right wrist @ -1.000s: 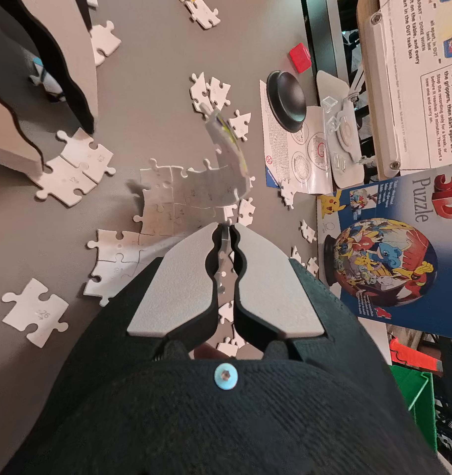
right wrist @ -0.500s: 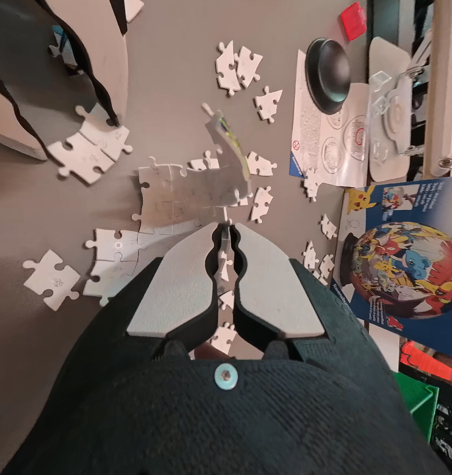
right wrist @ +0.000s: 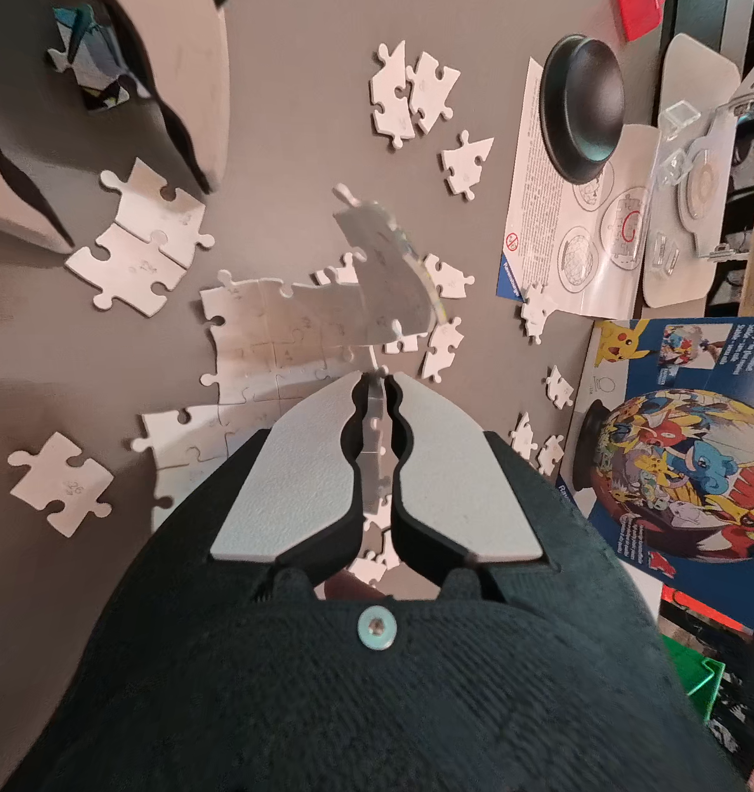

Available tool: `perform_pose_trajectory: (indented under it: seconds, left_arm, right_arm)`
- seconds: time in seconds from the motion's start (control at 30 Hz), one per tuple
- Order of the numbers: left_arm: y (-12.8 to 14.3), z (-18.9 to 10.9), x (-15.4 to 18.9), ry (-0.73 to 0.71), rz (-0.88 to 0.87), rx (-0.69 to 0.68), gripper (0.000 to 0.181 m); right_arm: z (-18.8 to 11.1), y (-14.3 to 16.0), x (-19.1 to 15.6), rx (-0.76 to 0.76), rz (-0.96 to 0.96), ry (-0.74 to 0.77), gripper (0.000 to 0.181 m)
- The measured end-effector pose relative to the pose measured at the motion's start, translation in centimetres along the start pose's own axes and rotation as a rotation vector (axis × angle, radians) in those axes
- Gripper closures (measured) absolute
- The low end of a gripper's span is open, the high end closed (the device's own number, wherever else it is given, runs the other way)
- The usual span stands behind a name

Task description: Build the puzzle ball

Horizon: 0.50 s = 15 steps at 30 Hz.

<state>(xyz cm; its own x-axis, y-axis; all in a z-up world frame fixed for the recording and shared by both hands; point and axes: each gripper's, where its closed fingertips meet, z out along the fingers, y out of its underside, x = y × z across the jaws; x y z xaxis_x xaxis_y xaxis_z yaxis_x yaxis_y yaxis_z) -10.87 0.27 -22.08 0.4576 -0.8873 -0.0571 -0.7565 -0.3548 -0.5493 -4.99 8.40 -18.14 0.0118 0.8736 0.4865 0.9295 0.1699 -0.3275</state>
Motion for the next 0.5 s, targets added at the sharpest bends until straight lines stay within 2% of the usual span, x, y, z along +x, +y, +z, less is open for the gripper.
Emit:
perform_pose_trajectory:
  seconds: [0.03,0.27,0.4,0.43,0.5]
  left_arm:
    - [0.1,0.2,0.1,0.008,0.018,-0.011,0.132]
    - [0.0,0.8,0.2,0.068,-0.018,-0.007,0.137]
    - [0.2,0.5,0.1,0.048,-0.016,-0.004,0.132]
    - [0.0,0.3,0.1,0.045,-0.017,0.016,0.128]
    - [-1.3,-0.6,-0.1,0.044,-0.067,0.113,0.131]
  right_arm:
    - [0.1,-0.1,0.0,0.002,-0.002,0.005,0.173]
    - [0.2,0.3,-0.3,-0.009,0.021,-0.005,0.173]
    - [0.2,0.6,-0.2,-0.002,0.057,-0.020,0.173]
    - [0.2,0.6,-0.2,0.005,0.068,-0.023,0.173]
    - [0.0,0.7,-0.1,0.026,0.099,-0.032,0.174]
